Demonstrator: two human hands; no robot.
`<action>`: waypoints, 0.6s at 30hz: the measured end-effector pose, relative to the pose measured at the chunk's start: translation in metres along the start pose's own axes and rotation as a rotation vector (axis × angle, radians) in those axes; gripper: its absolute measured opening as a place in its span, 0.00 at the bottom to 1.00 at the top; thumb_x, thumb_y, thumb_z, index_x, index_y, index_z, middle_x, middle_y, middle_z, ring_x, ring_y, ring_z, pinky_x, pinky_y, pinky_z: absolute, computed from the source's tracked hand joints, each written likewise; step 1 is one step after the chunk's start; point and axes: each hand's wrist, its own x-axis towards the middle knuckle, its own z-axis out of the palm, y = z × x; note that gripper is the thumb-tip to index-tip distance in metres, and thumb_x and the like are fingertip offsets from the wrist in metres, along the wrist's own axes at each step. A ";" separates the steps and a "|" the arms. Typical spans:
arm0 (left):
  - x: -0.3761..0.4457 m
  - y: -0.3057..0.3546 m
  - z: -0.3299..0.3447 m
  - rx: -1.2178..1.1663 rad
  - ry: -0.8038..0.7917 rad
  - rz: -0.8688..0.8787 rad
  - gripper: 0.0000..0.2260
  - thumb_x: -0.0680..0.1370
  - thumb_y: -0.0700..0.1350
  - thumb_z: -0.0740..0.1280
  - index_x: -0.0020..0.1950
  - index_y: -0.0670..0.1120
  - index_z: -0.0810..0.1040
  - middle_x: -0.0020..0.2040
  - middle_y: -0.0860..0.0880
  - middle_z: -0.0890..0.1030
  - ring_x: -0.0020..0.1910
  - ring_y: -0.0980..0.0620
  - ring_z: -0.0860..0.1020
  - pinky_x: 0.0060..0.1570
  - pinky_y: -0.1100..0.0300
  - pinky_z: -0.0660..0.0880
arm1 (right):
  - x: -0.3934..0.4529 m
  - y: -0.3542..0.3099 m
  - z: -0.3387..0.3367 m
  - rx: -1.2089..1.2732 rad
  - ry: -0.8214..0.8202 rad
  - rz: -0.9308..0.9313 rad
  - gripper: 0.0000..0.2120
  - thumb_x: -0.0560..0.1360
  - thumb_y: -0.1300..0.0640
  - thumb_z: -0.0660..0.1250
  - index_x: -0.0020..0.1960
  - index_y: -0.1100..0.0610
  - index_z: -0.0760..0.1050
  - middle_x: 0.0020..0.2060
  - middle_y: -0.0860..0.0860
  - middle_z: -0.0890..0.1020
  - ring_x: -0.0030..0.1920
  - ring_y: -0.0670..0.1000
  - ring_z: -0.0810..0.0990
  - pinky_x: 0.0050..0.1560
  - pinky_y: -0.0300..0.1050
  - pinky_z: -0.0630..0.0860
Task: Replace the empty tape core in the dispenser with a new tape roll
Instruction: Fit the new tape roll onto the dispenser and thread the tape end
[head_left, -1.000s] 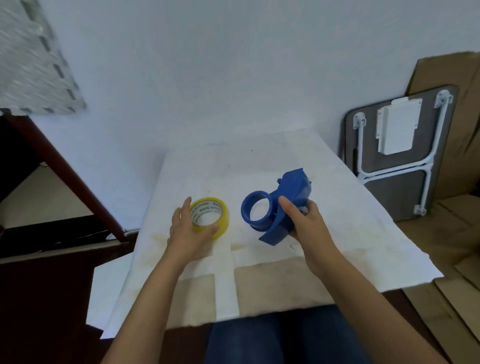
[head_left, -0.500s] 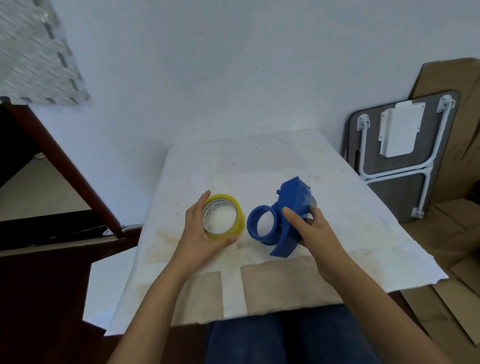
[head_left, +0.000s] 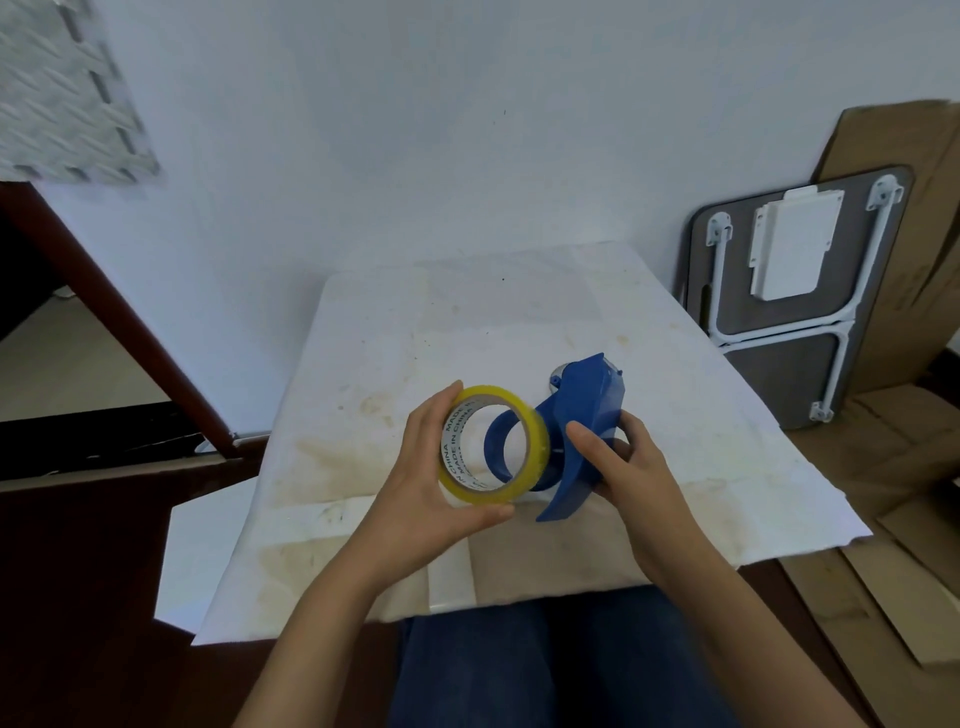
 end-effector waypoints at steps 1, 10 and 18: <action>0.002 0.003 0.000 0.009 -0.019 0.002 0.51 0.65 0.53 0.81 0.78 0.61 0.52 0.73 0.66 0.57 0.70 0.71 0.61 0.63 0.75 0.65 | -0.001 -0.001 -0.001 0.018 -0.005 0.003 0.23 0.63 0.39 0.70 0.55 0.41 0.70 0.54 0.51 0.83 0.54 0.52 0.83 0.55 0.47 0.80; 0.011 0.017 0.000 0.071 -0.195 -0.029 0.49 0.66 0.54 0.80 0.77 0.64 0.51 0.72 0.66 0.55 0.62 0.82 0.61 0.61 0.72 0.68 | -0.001 0.005 0.000 0.130 -0.040 0.092 0.37 0.61 0.37 0.72 0.65 0.52 0.74 0.53 0.54 0.85 0.52 0.55 0.85 0.49 0.47 0.83; 0.004 0.026 0.008 -0.465 0.061 -0.345 0.34 0.74 0.54 0.73 0.75 0.65 0.60 0.67 0.59 0.69 0.56 0.64 0.76 0.54 0.61 0.74 | -0.002 0.004 -0.002 0.248 -0.040 0.081 0.22 0.76 0.50 0.67 0.67 0.59 0.73 0.49 0.53 0.83 0.46 0.51 0.84 0.50 0.49 0.82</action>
